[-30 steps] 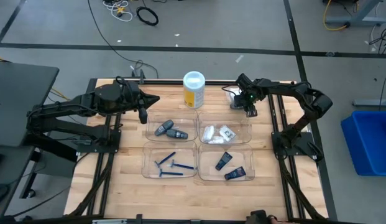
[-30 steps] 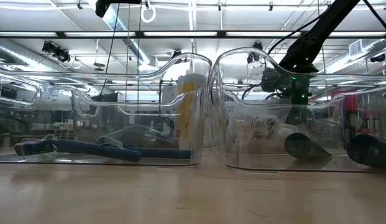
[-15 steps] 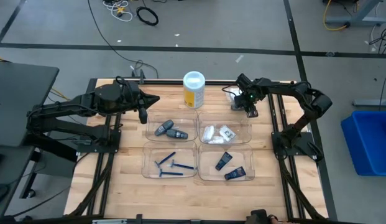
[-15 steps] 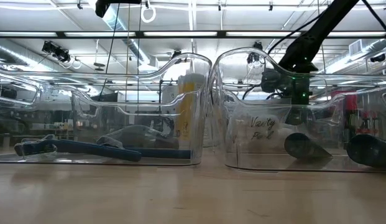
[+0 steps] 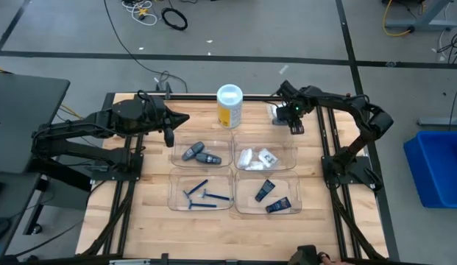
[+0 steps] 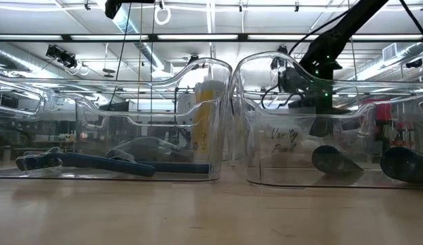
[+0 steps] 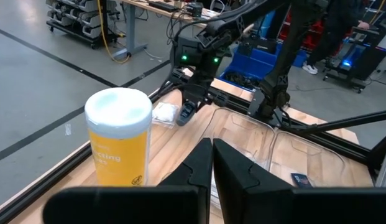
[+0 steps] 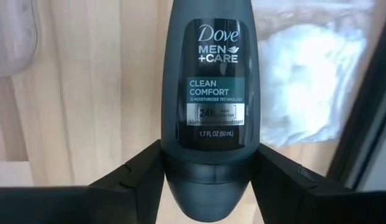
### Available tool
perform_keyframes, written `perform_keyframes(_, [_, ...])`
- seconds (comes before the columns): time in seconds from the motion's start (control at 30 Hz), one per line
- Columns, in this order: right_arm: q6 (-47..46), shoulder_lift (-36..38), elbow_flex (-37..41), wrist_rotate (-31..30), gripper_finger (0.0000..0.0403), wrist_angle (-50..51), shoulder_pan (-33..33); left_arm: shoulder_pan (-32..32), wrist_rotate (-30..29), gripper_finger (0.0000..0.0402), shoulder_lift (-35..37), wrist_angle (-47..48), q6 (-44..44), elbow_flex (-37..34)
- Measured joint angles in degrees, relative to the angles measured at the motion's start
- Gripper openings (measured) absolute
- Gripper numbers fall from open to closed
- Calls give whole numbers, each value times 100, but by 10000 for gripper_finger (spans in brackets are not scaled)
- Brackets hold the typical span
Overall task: Pick & Place Travel size toiletries
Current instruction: Put the black deodorant into the top left transparent bin
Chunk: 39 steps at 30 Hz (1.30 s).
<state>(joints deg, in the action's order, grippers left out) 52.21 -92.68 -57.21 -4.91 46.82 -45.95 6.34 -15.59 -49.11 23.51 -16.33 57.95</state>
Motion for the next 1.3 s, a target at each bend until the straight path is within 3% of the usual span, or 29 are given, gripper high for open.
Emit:
perform_keyframes(0.43, [-77,175,-136,46,206,128,0,-1,1,22,0,-4,0,0])
perform_keyframes(0.97, [87,1305,-145,-2,205,123,0,0,0,22,1,-4,1,0])
perform_keyframes(1.3, [-5,1588,-145,8,204,143,77,-1,-1,22,0,-11,1,1])
